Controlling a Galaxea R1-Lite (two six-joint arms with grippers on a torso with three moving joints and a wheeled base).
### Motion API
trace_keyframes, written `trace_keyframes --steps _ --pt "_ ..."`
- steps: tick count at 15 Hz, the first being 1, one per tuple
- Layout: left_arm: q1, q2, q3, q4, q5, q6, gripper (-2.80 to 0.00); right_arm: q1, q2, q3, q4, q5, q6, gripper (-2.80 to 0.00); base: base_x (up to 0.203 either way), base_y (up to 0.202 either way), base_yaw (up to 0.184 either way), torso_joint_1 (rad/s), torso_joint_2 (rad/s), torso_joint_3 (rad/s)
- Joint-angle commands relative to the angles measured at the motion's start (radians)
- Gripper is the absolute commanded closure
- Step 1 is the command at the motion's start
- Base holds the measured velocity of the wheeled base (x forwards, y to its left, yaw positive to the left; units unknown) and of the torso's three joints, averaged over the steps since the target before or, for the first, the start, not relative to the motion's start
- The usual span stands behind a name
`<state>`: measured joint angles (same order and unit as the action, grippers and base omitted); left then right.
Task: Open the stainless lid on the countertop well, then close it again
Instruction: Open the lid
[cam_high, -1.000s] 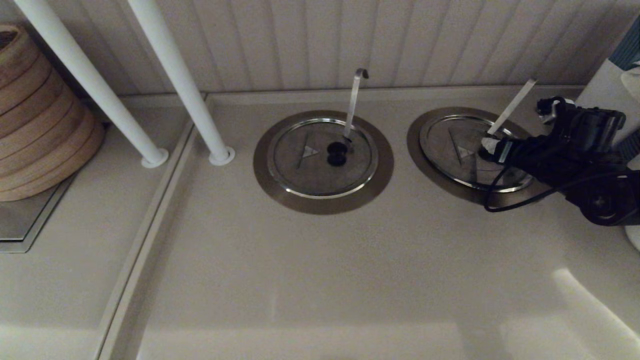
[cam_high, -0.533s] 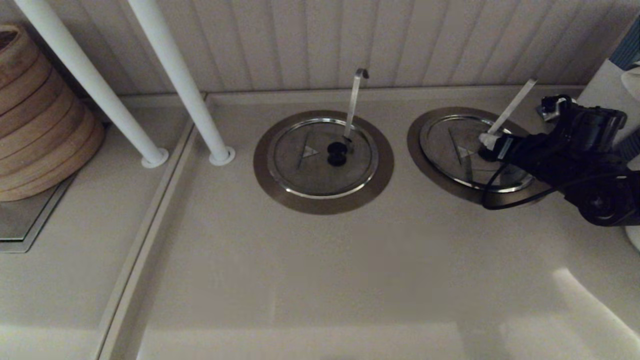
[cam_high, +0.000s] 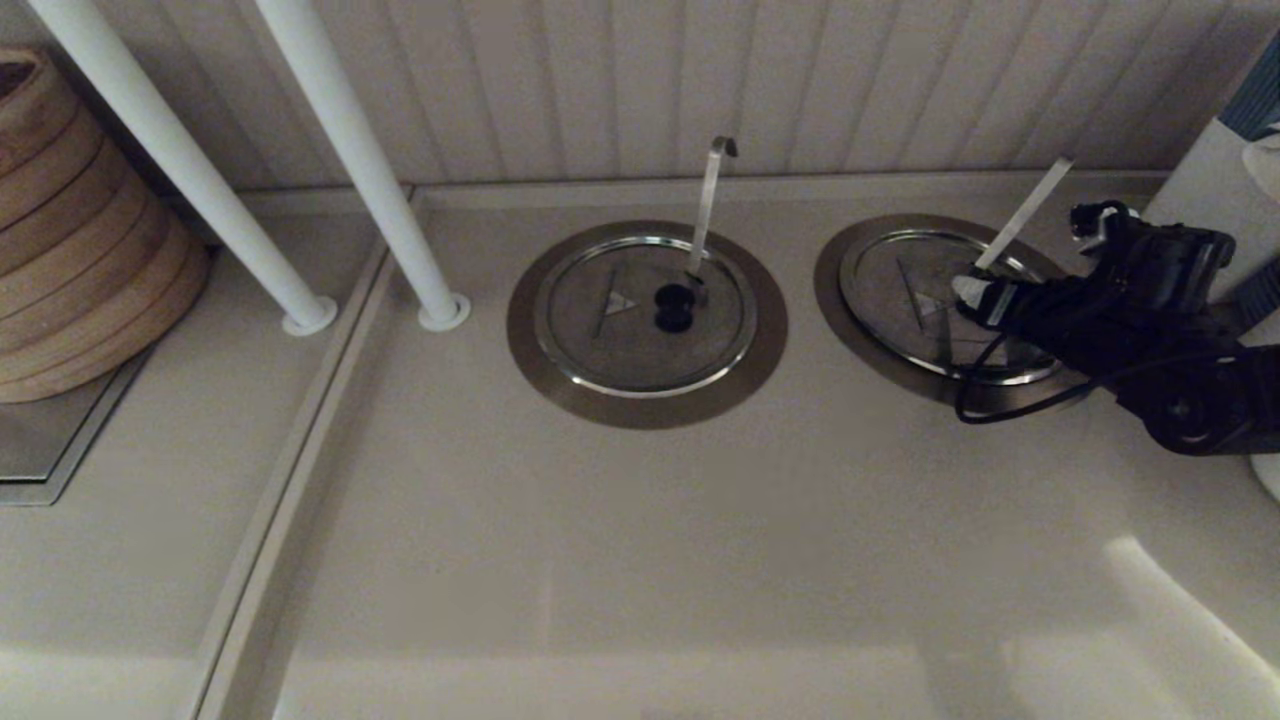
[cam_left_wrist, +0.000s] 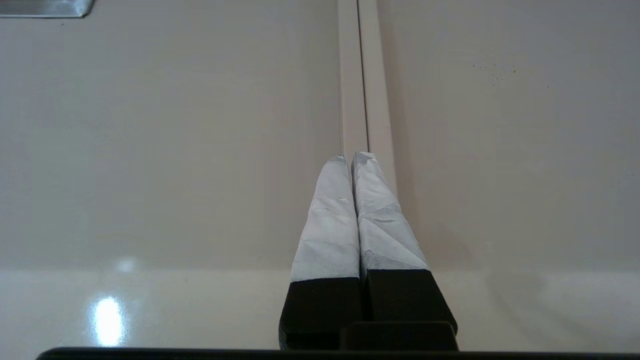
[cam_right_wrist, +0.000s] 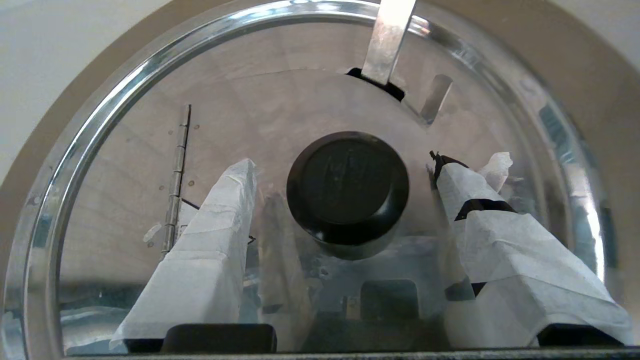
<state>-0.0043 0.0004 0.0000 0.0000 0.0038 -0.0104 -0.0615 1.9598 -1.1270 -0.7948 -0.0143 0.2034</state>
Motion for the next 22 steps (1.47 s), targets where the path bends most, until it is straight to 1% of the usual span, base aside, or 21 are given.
trace_keyframes --steps 1,7,22 --pt "0.0 0.001 0.0 0.0 0.001 0.0 0.0 0.0 0.004 -0.002 -0.014 0.0 0.007 -2.8 0.0 0.0 0.0 0.0 0.0 0.0" --pt "0.0 0.001 0.0 0.0 0.001 0.0 0.0 0.002 -0.002 -0.014 -0.013 0.002 0.032 -2.8 0.0 0.0 0.0 0.0 0.0 0.0" --pt "0.001 0.001 0.0 0.0 0.001 0.0 0.0 0.014 -0.019 -0.01 -0.013 0.002 0.057 -2.8 0.0 0.0 0.0 0.0 0.0 0.0"
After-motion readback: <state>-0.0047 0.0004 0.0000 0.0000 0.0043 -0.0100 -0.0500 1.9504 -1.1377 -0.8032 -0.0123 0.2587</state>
